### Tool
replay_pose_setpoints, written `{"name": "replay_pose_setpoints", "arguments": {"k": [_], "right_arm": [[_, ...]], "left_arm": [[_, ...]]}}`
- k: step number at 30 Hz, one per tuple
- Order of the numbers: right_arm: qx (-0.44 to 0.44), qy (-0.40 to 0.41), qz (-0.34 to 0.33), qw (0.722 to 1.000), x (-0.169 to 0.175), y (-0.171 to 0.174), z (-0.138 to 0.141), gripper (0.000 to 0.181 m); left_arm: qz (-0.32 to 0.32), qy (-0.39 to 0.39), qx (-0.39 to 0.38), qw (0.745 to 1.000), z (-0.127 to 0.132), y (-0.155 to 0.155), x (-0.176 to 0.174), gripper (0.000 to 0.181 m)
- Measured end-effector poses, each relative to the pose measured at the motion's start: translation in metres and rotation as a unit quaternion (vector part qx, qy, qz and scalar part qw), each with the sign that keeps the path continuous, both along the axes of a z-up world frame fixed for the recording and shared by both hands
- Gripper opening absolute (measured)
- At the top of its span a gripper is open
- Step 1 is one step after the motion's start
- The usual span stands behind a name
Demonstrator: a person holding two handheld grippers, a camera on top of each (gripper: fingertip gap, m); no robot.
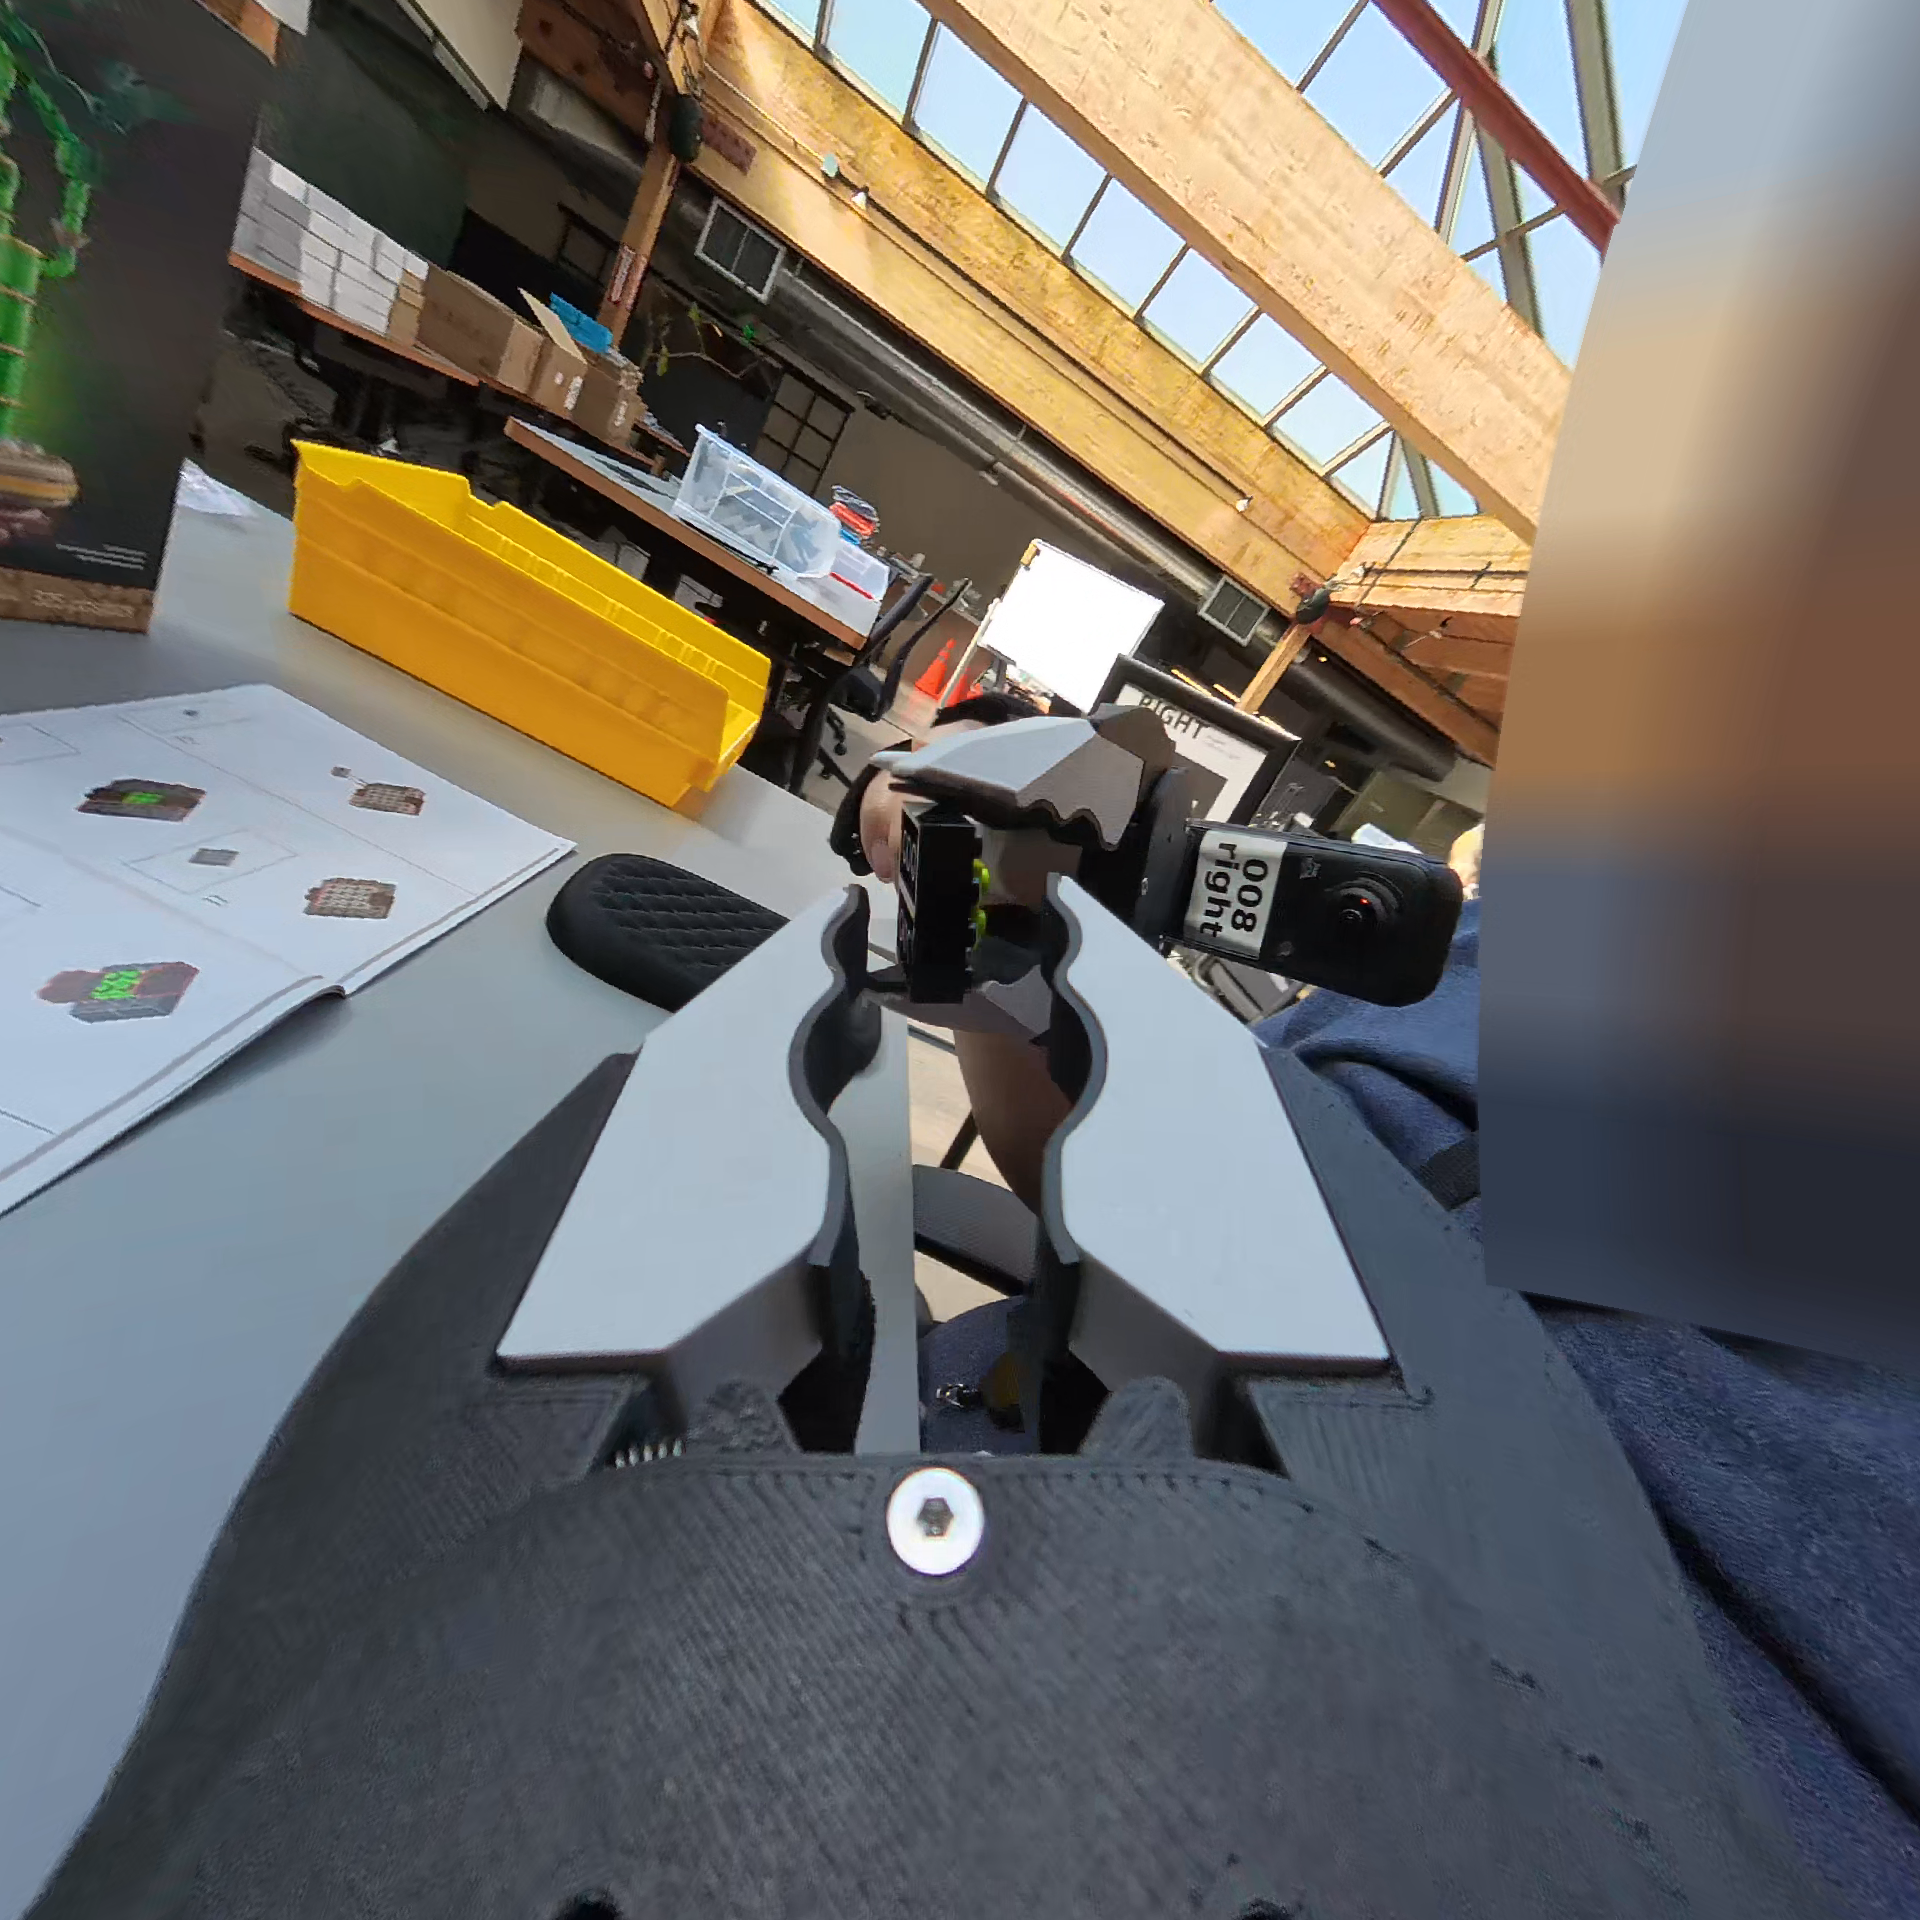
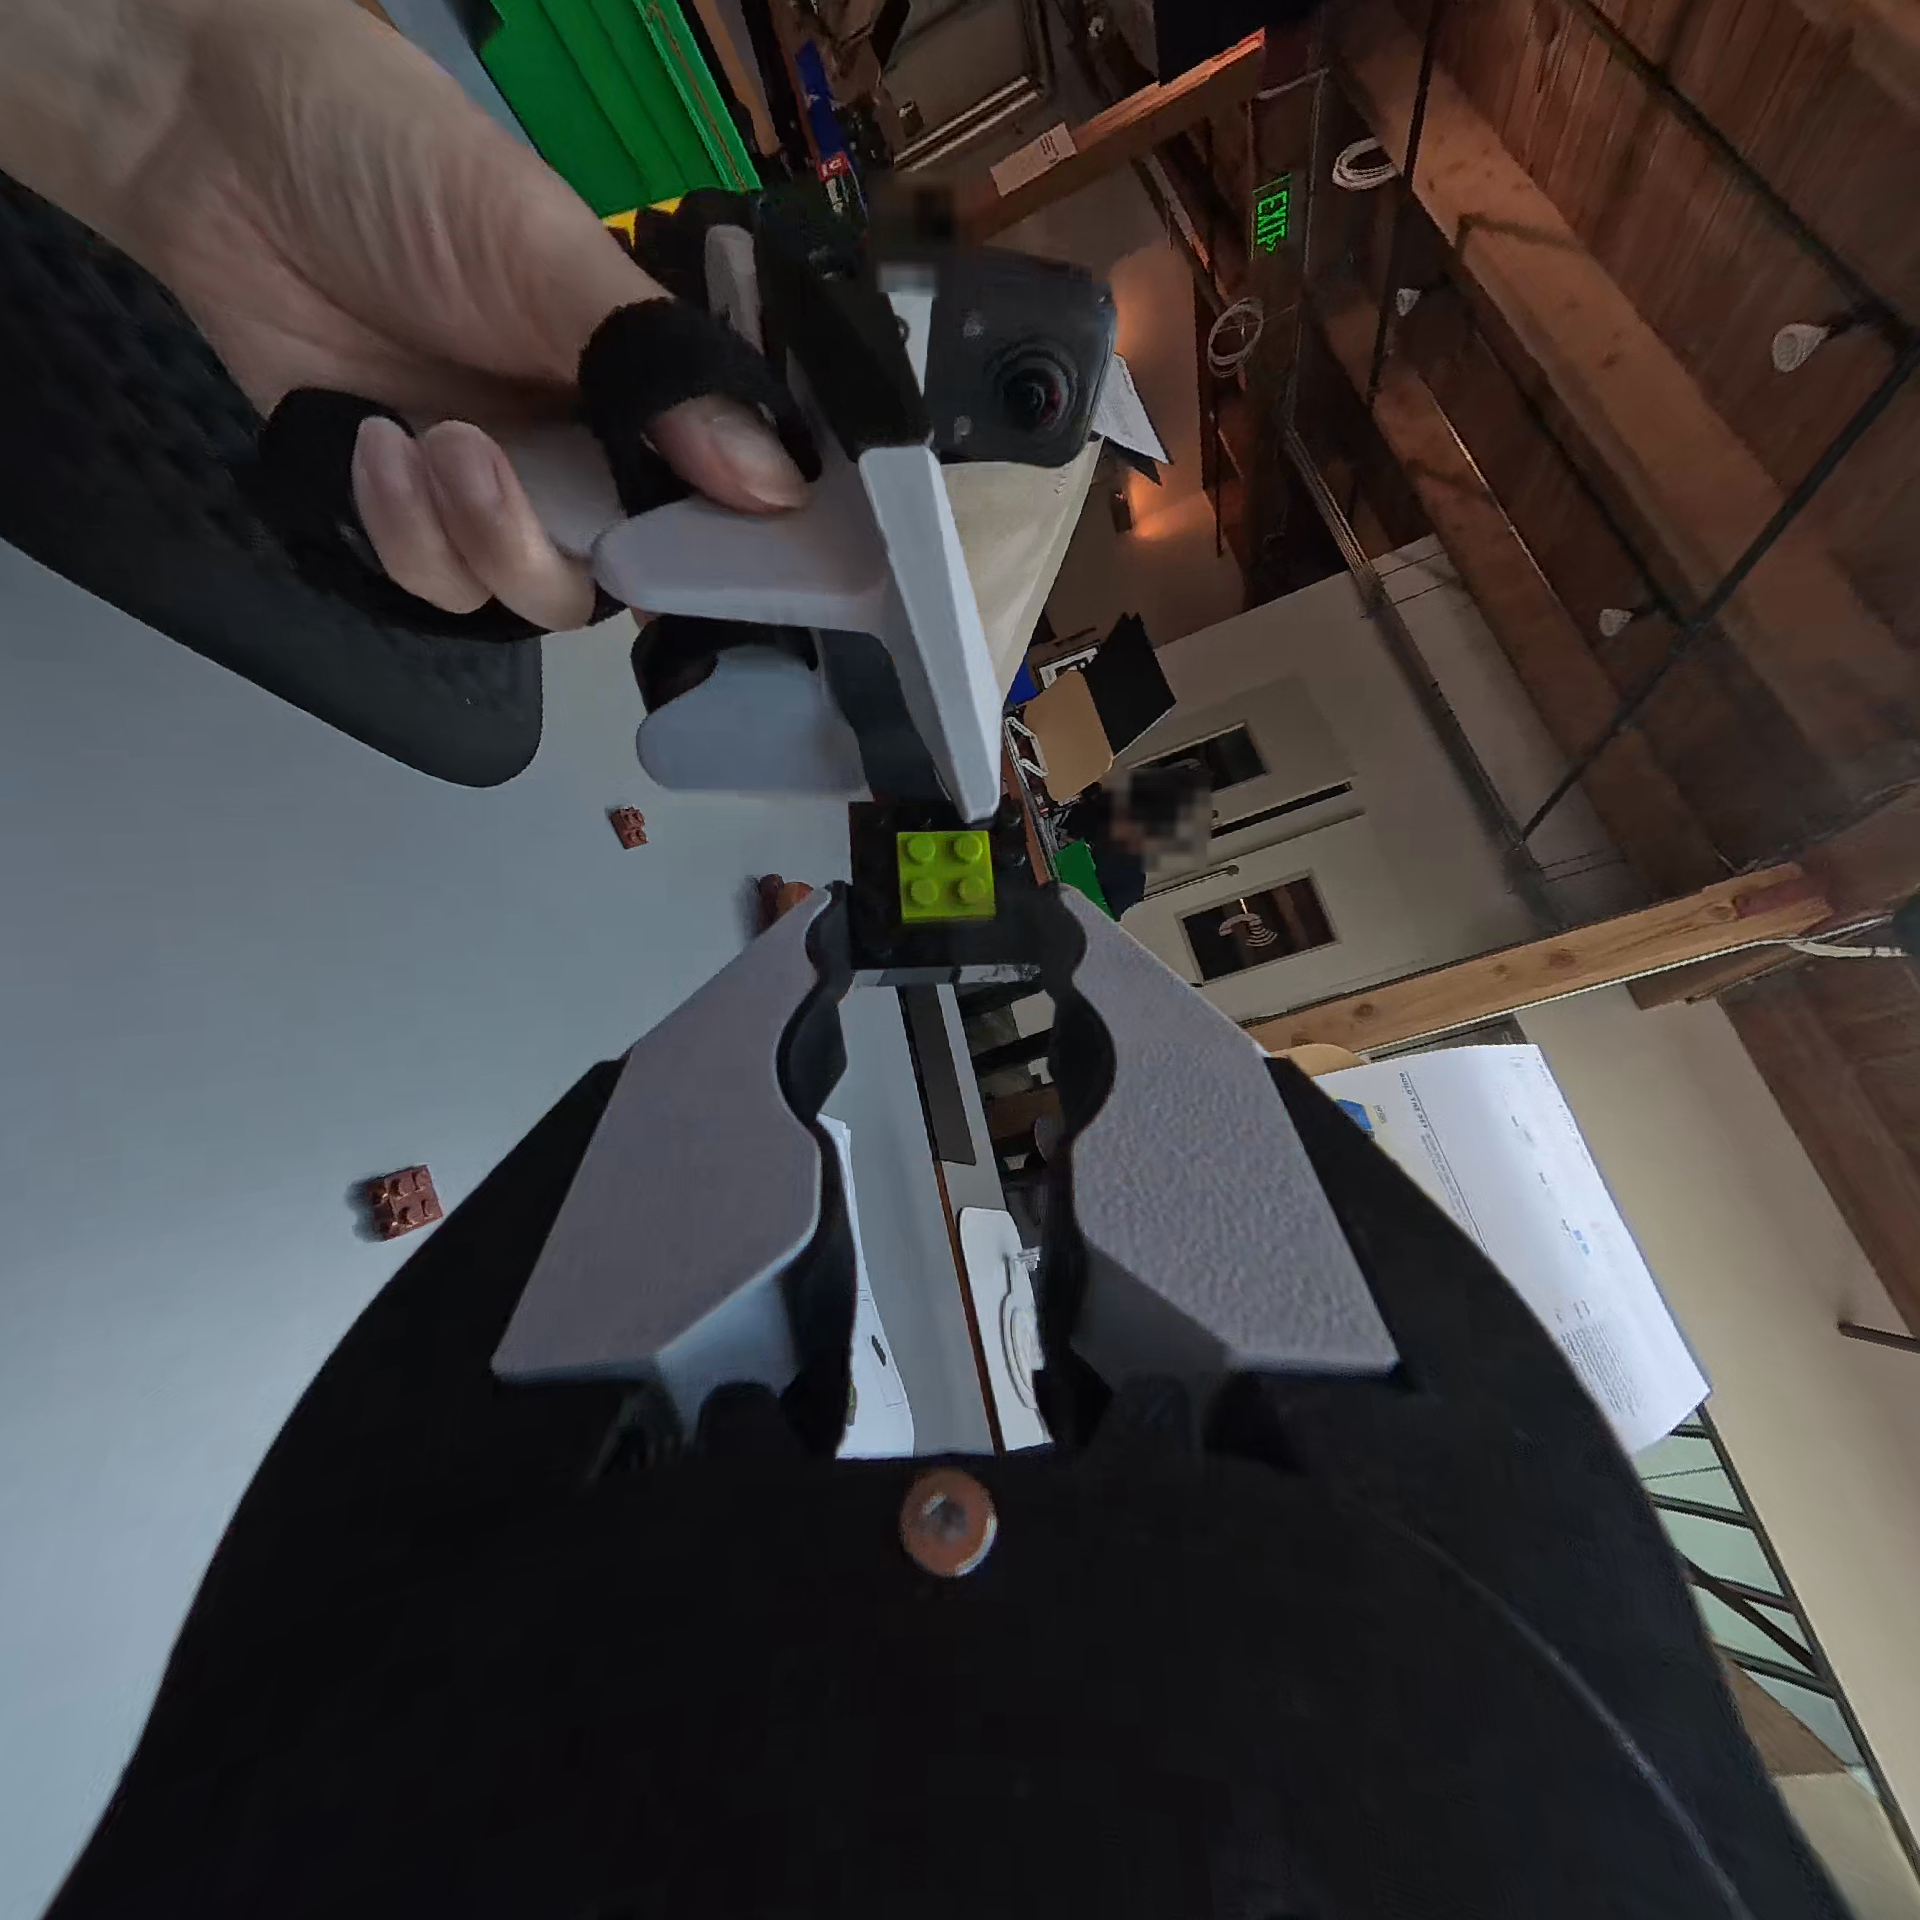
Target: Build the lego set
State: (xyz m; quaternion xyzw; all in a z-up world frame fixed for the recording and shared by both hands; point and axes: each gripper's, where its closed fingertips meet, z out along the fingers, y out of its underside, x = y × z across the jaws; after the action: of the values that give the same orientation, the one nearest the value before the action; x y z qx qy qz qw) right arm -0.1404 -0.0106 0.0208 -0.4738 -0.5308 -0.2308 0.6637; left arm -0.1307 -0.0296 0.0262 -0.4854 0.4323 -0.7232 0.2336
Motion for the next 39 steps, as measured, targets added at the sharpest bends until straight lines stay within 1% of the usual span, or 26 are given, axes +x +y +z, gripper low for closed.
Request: {"name": "replay_pose_setpoints", "arguments": {"k": [2,3,5,8,10,12,13,14,16,17,18,19,20,22,27,30,32,36,38,39], "right_arm": [[0.002,-0.008,-0.004,1.0,0.0,0.0,-0.002,0.035],[0.003,-0.01,-0.005,1.0,0.0,0.0,-0.002,0.034],[-0.001,-0.012,-0.005,1.0,0.001,0.0,-0.003,0.035],[-0.007,-0.003,-0.004,1.0,0.0,0.002,-0.002,0.036],[-0.036,0.029,0.004,0.999,0.002,0.001,-0.001,0.036],[-0.085,0.1,0.035,0.991,0.003,-0.004,0.004,0.044],[-0.123,0.147,0.065,0.979,0.002,-0.009,0.006,0.046],[-0.169,0.199,0.103,0.96,0.0,-0.015,0.009,0.045],[-0.257,0.305,0.17,0.901,-0.001,-0.024,0.018,0.044],[-0.29,0.344,0.194,0.872,0.0,-0.026,0.022,0.038],[-0.314,0.373,0.208,0.848,0.001,-0.026,0.024,0.032],[-0.335,0.388,0.215,0.831,0.002,-0.025,0.023,0.028],[-0.349,0.396,0.214,0.822,0.002,-0.023,0.02,0.028],[-0.36,0.402,0.206,0.817,0.004,-0.019,0.013,0.029],[-0.411,0.411,0.235,0.779,0.0,-0.027,0.003,0.025],[-0.424,0.418,0.26,0.76,-0.002,-0.032,0.004,0.019],[-0.425,0.425,0.264,0.754,-0.001,-0.03,0.004,0.012],[-0.437,0.453,0.276,0.727,0.004,-0.029,0.004,0.011],[-0.428,0.458,0.271,0.73,0.007,-0.027,0.003,0.011],[-0.425,0.455,0.265,0.736,0.008,-0.026,0.001,0.011]], "left_arm": [[0.03,0.004,0.038,0.999,0.001,0.002,0.001,0.023],[0.038,0.007,0.056,0.998,0.0,0.001,0.001,0.012],[0.05,0.016,0.083,0.995,-0.001,0.001,0.001,0.012],[0.062,0.018,0.106,0.992,-0.001,0.002,0.001,0.012],[0.073,0.015,0.118,0.99,0.001,0.003,0.0,0.012],[0.075,0.007,0.13,0.989,0.004,0.003,-0.003,0.012],[0.07,0.003,0.137,0.988,0.006,0.0,-0.005,0.012],[0.066,-0.002,0.145,0.987,0.007,-0.002,-0.007,0.012],[0.068,0.003,0.163,0.984,0.005,-0.004,-0.007,0.012],[0.066,0.005,0.172,0.983,0.003,-0.005,-0.007,0.012],[0.063,0.004,0.178,0.982,0.003,-0.007,-0.006,0.012],[0.062,0.002,0.181,0.982,0.003,-0.008,-0.006,0.012],[0.06,0.0,0.181,0.982,0.003,-0.01,-0.005,0.012],[0.057,-0.013,0.178,0.982,0.006,-0.013,-0.006,0.012],[0.06,-0.036,0.179,0.981,0.013,-0.015,-0.009,0.012],[0.057,-0.036,0.179,0.982,0.012,-0.016,-0.007,0.012],[0.048,-0.037,0.173,0.983,0.012,-0.018,-0.006,0.012],[0.056,-0.032,0.163,0.985,0.01,-0.013,-0.003,0.014],[0.077,-0.027,0.175,0.981,0.009,-0.008,-0.004,0.03],[0.083,-0.022,0.188,0.978,0.008,-0.007,-0.005,0.029]]}}
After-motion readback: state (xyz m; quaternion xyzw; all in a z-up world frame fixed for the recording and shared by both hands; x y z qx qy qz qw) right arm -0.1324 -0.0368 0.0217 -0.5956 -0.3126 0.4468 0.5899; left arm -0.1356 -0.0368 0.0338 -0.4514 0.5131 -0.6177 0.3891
